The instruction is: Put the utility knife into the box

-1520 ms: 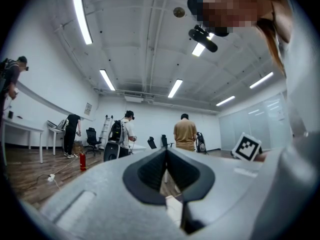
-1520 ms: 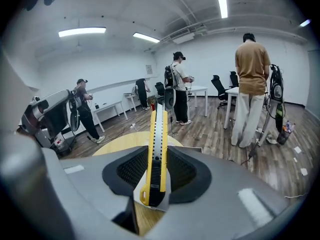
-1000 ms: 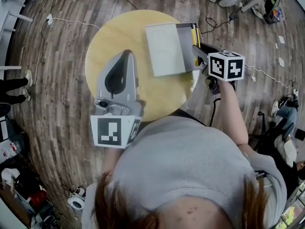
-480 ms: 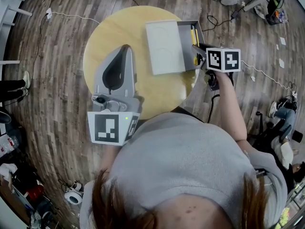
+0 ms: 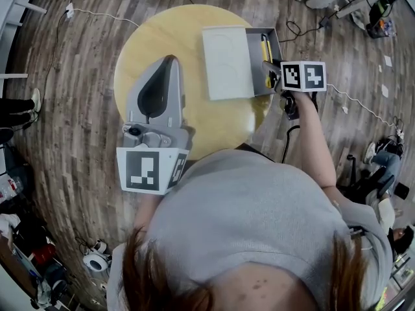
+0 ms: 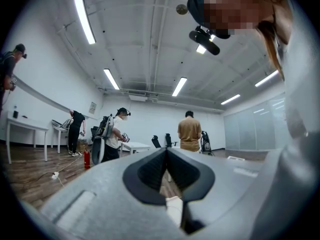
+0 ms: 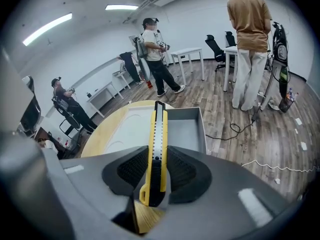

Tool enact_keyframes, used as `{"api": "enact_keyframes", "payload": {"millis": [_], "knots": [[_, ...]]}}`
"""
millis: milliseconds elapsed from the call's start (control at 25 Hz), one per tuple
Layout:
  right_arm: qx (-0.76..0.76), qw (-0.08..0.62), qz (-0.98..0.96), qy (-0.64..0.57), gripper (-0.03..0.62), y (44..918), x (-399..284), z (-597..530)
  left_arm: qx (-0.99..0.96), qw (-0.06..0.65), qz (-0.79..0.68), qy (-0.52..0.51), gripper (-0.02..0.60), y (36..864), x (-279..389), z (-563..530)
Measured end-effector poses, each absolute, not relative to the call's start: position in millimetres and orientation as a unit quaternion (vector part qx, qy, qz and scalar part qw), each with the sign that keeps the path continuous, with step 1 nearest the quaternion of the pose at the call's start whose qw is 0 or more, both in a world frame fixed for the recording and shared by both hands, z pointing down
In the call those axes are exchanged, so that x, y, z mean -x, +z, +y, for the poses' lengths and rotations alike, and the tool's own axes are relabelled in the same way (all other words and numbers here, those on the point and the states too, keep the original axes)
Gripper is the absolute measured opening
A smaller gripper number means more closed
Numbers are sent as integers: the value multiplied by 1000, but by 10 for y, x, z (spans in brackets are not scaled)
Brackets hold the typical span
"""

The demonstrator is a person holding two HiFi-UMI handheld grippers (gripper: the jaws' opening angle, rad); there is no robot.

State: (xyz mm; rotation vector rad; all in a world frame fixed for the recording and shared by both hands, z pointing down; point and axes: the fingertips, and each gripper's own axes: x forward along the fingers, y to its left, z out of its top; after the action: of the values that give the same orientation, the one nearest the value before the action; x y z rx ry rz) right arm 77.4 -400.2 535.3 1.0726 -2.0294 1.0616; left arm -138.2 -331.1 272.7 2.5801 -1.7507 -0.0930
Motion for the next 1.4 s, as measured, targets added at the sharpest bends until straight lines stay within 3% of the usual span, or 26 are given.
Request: {"api": "enact_keyframes", "payload": {"millis": [1400], "knots": [[-385,364,-716,455,121,6133,-794,-4039,-808,34,-588,-18,2,2877,1555,-3408]]}}
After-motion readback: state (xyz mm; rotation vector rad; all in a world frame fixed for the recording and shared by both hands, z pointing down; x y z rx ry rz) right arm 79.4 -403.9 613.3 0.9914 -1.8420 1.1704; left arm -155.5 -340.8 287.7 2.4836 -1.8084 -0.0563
